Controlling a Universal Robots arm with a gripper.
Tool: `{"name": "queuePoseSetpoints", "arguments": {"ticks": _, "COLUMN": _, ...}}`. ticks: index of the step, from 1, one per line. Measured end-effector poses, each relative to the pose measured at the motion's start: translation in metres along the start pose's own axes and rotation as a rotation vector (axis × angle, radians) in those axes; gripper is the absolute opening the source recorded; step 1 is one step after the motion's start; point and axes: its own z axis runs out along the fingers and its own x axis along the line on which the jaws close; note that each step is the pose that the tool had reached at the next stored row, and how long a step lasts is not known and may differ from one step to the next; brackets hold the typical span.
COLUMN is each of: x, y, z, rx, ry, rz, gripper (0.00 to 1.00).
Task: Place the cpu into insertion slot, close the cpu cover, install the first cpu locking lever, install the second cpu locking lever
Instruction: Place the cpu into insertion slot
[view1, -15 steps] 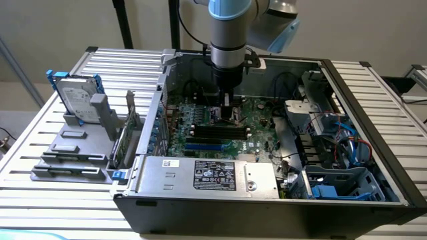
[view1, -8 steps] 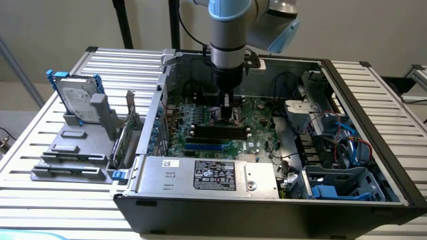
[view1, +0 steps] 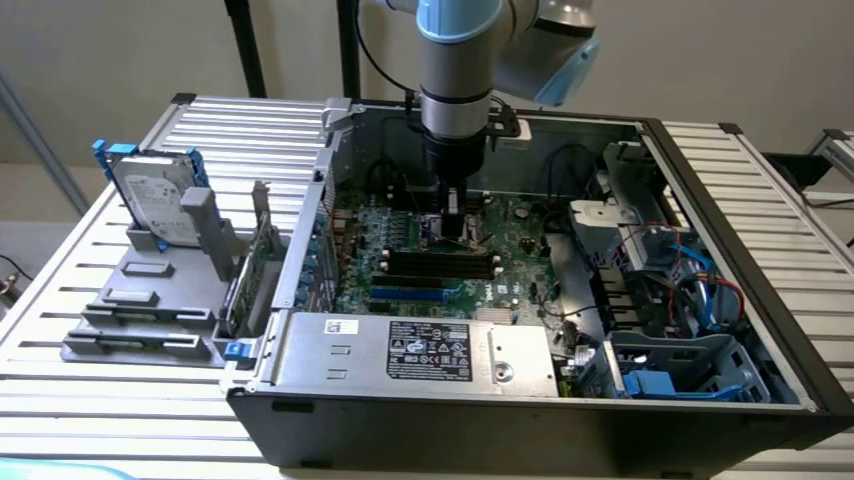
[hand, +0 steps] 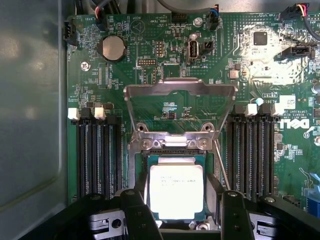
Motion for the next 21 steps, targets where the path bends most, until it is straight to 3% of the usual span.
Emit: {"name": "queuePoseSetpoints", "arguments": {"ticks": 21, "x": 0.0018, "y": -0.0004, "z": 0.0017, "rx": 0.0001, "ry": -0.0012, "rz": 0.008, "gripper": 0.54}}
